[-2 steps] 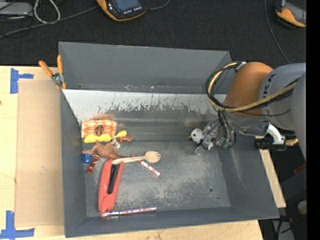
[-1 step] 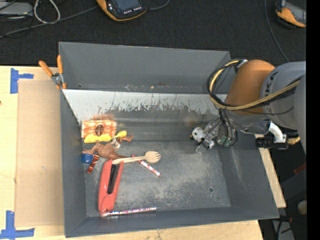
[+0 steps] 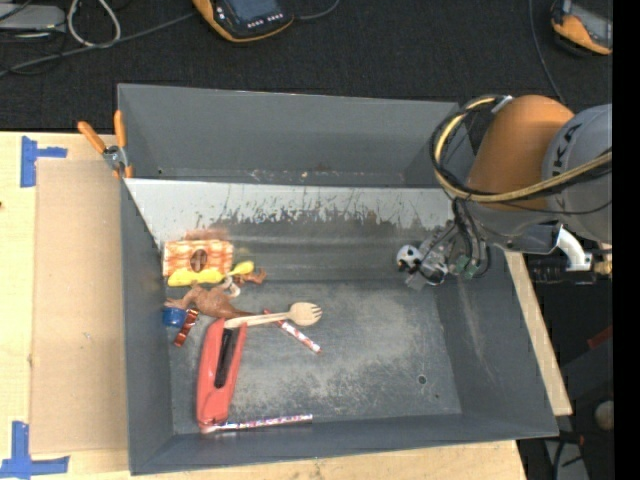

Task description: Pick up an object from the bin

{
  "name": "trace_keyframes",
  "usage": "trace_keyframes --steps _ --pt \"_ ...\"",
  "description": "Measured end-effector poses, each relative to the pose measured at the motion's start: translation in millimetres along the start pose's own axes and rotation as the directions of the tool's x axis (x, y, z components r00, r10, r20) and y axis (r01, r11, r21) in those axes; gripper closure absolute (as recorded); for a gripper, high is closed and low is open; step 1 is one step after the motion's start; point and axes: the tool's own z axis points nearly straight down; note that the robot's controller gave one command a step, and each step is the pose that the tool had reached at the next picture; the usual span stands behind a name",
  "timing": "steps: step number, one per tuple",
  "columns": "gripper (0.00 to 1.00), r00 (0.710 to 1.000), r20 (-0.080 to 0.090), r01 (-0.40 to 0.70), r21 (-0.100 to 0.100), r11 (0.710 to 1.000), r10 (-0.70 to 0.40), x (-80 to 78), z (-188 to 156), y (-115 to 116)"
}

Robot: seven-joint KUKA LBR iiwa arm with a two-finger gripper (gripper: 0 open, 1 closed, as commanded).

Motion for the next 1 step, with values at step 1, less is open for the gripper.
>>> trace_keyframes --steps 1 --pt "1.0 1.0 0.001 0.002 -0.001 1.0 -0.002 -0.4 -30.3 0.1"
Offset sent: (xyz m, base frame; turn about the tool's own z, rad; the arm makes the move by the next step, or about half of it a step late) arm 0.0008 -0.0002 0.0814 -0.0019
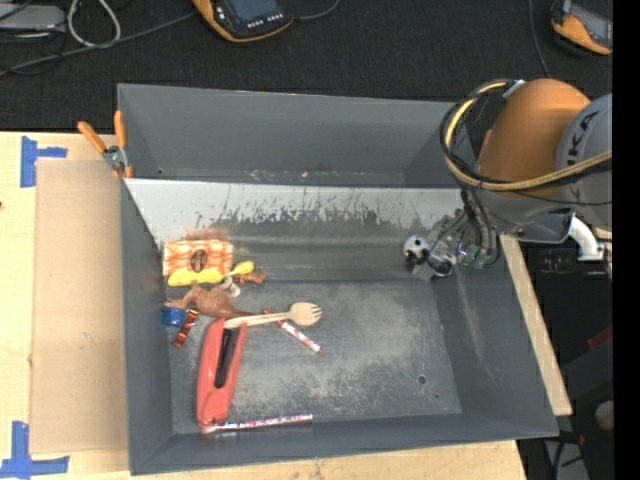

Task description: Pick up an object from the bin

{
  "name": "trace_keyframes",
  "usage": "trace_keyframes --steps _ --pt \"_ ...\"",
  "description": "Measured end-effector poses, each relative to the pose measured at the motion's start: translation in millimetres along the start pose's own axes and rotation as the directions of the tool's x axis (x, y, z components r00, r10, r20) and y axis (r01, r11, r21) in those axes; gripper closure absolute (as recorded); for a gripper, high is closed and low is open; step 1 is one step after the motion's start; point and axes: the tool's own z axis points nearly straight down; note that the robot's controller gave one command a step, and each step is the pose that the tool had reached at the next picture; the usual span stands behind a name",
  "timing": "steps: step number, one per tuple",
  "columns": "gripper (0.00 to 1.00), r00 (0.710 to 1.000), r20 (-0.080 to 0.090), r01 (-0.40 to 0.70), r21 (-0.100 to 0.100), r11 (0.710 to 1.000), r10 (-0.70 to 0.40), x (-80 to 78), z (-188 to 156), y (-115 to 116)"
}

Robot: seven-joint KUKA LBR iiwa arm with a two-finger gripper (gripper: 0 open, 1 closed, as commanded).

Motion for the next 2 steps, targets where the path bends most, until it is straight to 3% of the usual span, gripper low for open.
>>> trace_keyframes --steps 2 --pt "1.0 1.0 0.0 0.004 -0.002 1.0 -0.004 -0.5 -49.2 0.2"
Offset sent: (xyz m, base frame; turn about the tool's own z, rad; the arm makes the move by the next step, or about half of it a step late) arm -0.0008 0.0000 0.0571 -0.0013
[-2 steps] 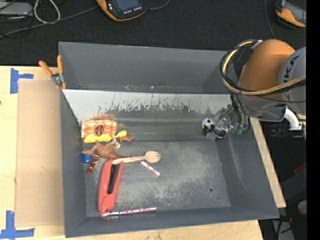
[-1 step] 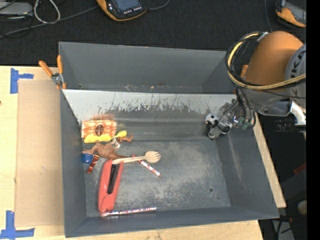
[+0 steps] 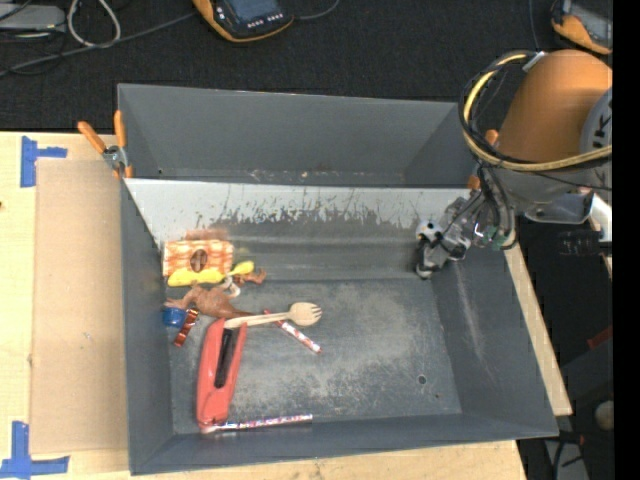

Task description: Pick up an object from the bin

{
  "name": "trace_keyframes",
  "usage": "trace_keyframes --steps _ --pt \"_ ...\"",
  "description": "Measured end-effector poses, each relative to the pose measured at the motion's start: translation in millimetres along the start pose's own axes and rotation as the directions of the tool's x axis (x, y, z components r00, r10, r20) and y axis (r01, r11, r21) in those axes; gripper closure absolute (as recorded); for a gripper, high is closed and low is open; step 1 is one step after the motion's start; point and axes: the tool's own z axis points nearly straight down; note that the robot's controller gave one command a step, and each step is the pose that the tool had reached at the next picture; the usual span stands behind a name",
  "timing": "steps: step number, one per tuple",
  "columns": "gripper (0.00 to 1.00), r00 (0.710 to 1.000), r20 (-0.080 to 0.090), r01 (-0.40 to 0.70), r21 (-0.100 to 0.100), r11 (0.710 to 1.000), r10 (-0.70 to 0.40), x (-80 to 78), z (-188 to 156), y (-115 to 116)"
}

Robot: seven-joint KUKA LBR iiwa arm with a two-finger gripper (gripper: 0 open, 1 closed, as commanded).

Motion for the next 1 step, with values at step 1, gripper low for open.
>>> trace_keyframes --steps 1 --pt "1.0 1.0 0.002 0.001 -0.001 1.0 -0.001 -0.6 -9.8 0.2"
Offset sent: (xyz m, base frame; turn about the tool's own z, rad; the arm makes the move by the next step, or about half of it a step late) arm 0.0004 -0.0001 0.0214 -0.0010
